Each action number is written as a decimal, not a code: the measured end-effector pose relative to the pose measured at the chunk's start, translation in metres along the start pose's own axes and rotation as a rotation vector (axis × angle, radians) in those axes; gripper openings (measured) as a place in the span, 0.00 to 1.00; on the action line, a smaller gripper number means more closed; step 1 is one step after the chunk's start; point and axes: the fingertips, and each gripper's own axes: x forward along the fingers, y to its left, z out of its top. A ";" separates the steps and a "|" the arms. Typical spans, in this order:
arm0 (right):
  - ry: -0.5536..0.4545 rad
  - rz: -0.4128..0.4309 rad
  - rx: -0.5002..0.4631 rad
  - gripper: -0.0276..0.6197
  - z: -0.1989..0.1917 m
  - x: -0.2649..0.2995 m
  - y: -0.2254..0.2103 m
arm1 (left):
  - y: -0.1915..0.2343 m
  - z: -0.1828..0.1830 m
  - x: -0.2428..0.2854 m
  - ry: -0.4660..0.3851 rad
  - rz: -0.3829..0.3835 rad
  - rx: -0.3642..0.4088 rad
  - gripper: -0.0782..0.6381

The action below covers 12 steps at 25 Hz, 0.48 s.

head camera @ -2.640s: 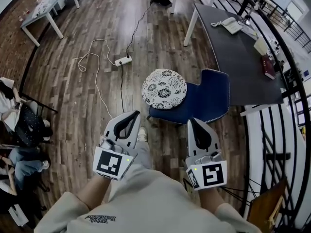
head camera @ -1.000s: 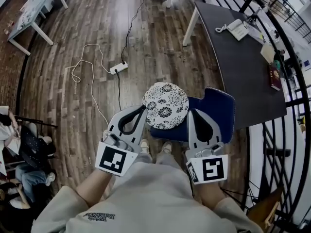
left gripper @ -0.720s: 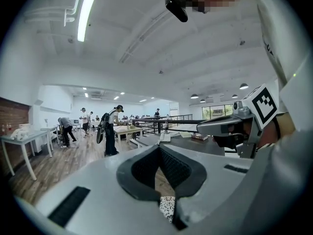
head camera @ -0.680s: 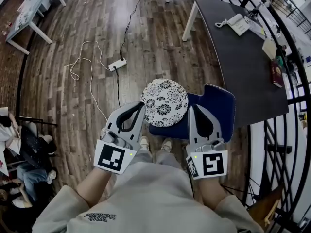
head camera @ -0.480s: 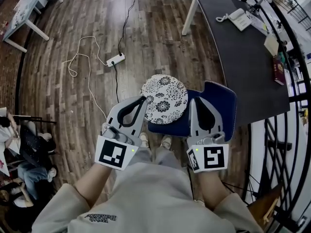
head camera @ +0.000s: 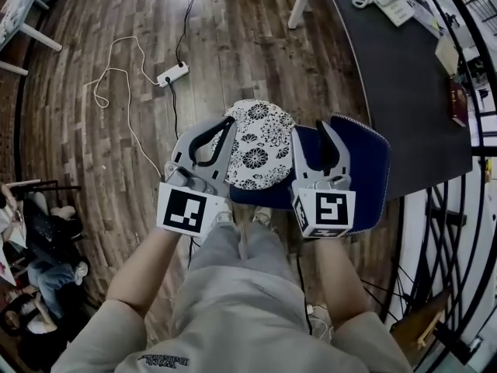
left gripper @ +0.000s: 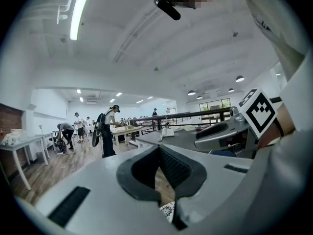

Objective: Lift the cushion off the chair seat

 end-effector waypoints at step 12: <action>0.275 -0.053 0.039 0.36 -0.265 0.106 -0.023 | -0.015 -0.233 0.087 0.159 0.026 -0.181 0.12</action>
